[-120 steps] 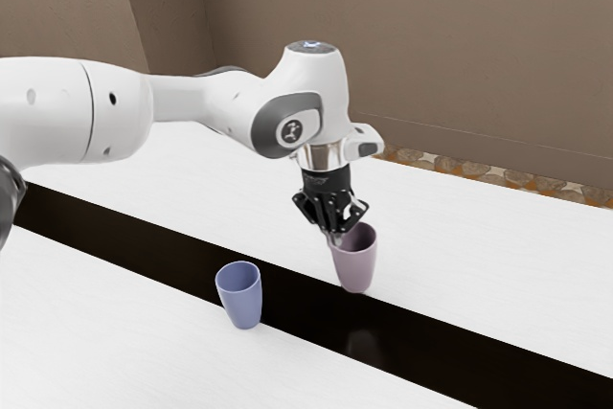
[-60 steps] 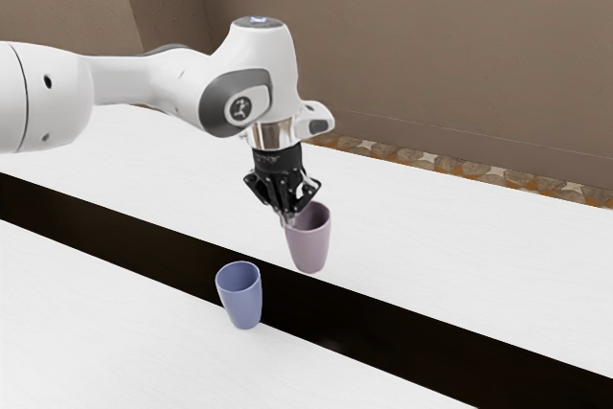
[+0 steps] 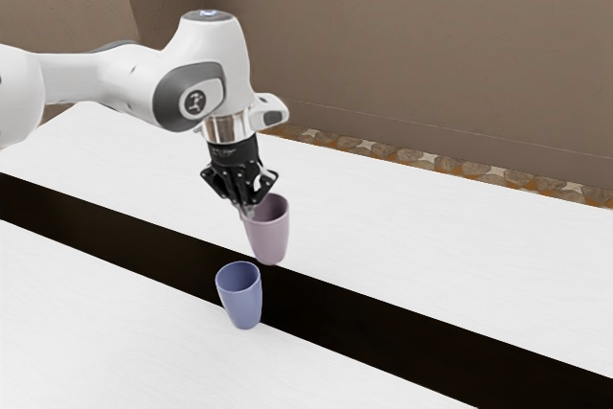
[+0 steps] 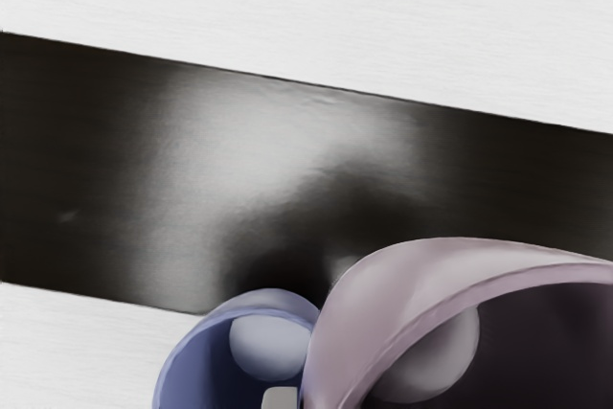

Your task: Place the right cup onto the left cup

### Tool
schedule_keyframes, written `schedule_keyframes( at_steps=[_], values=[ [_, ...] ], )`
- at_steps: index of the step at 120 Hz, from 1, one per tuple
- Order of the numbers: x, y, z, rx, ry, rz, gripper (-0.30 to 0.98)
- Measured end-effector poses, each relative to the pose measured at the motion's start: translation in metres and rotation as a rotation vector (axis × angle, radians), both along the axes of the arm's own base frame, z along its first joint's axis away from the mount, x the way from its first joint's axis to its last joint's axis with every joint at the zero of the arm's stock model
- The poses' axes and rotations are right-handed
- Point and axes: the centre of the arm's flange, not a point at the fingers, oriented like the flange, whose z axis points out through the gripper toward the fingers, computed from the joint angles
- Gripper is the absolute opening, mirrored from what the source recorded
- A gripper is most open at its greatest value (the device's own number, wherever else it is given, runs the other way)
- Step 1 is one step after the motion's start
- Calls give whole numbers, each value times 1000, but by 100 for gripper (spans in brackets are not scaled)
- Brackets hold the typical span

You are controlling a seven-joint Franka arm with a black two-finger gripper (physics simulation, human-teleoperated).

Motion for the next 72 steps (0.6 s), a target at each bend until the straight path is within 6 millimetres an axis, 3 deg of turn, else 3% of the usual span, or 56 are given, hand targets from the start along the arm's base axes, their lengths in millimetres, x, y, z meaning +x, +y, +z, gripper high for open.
schedule_keyframes(
  at_steps=[52, 72],
  values=[
    [-19, 49, 0, 8, 10, 70, -10],
    [-25, 47, -1, 10, 12, 64, -10]
  ],
)
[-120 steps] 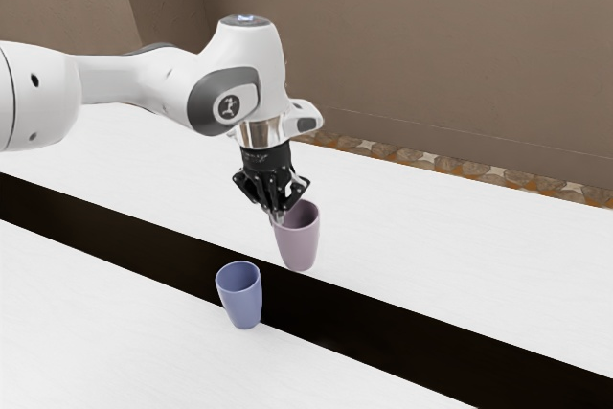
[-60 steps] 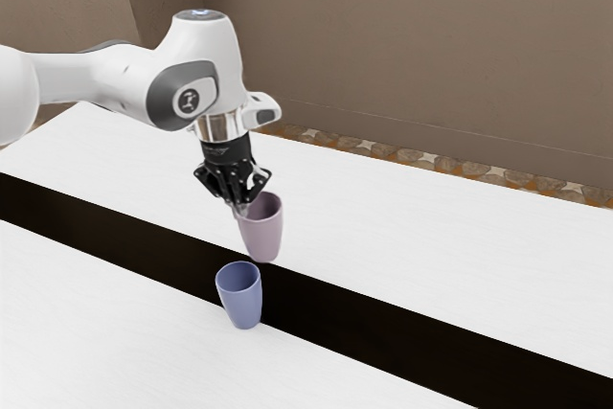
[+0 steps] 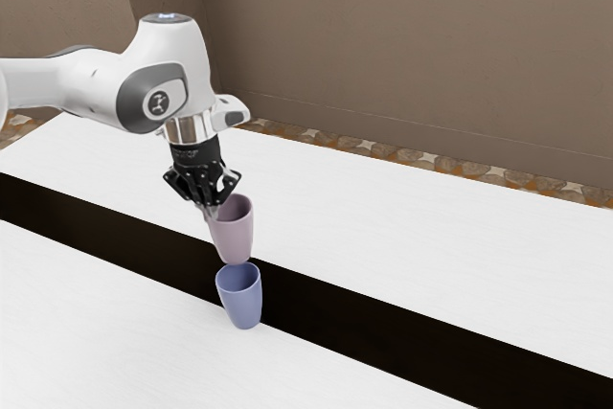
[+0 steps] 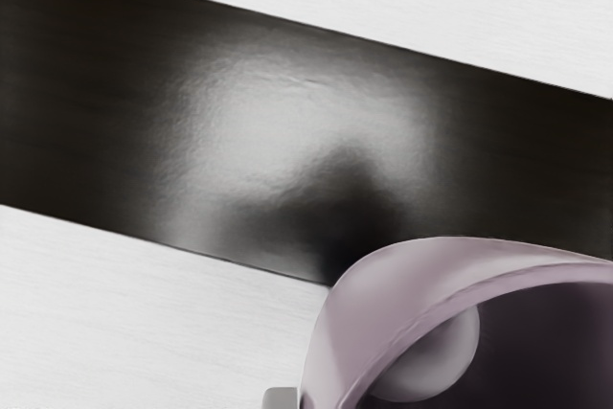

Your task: Place the right cup onto the left cup

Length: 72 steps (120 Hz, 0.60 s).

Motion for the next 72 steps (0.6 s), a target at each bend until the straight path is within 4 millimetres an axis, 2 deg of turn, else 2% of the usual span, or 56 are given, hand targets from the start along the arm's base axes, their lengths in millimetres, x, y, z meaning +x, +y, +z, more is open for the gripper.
schedule_keyframes(
  at_steps=[24, 51, 72],
  values=[
    [-14, -28, 3, 2, -4, -56, -10],
    [-22, -20, 8, 2, -11, -42, -10],
    [-28, -19, -1, 3, -6, -42, -10]
  ],
)
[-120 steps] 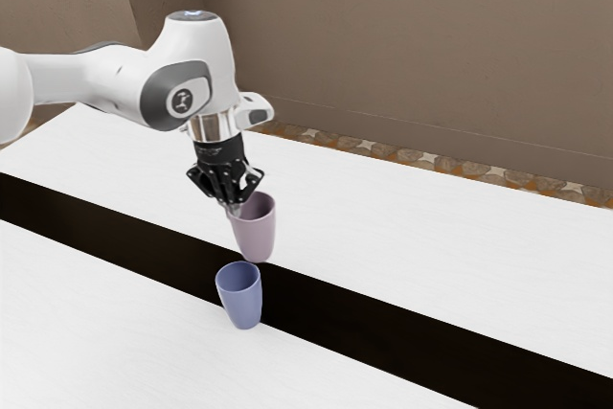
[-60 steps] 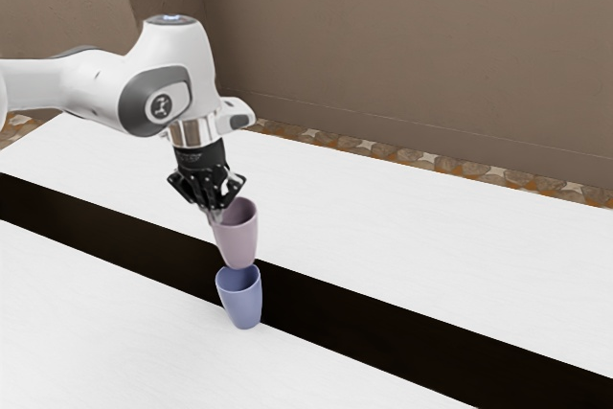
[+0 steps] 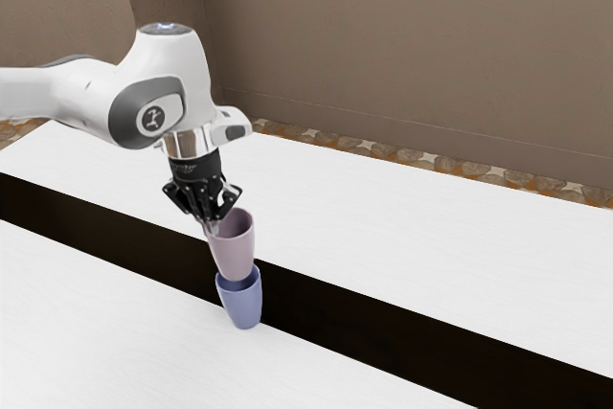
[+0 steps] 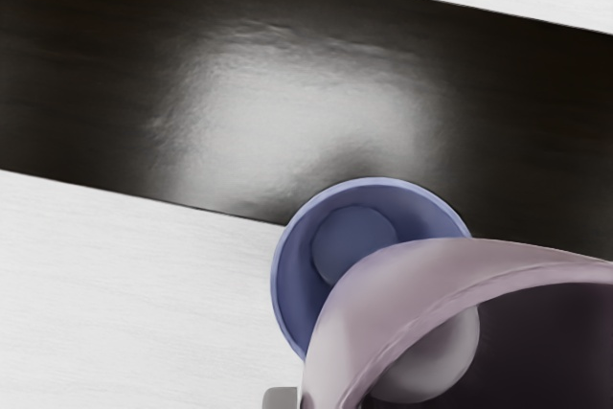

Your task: Place the right cup onto the left cup

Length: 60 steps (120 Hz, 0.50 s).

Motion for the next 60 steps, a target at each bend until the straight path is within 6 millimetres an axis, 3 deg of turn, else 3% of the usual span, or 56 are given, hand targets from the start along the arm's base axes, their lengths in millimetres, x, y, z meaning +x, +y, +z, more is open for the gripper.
schedule_keyframes(
  at_steps=[60],
  values=[
    [8, 6, -10, -3, 4, 8, -10]
  ],
)
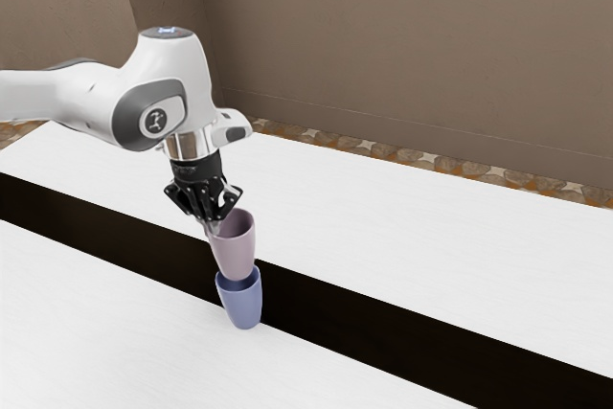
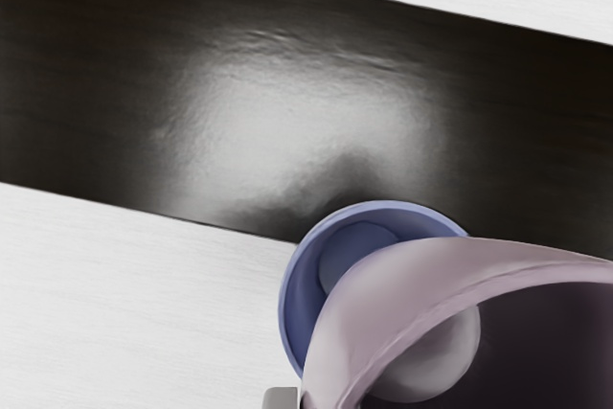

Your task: Place the right cup onto the left cup

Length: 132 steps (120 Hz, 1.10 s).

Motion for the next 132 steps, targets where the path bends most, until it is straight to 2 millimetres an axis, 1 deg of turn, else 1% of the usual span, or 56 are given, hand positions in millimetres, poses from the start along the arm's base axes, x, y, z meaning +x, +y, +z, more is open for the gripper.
schedule_keyframes(
  at_steps=[32, 57, 115, 122, 132],
  values=[
    [2, 0, -8, 0, 11, -2, -10],
    [5, 8, -14, 0, 15, 12, -10],
    [10, 5, -31, -4, 35, 8, -10],
    [10, 5, -32, -5, 36, 8, -5],
    [10, 5, -33, -6, 35, 7, 13]
  ],
)
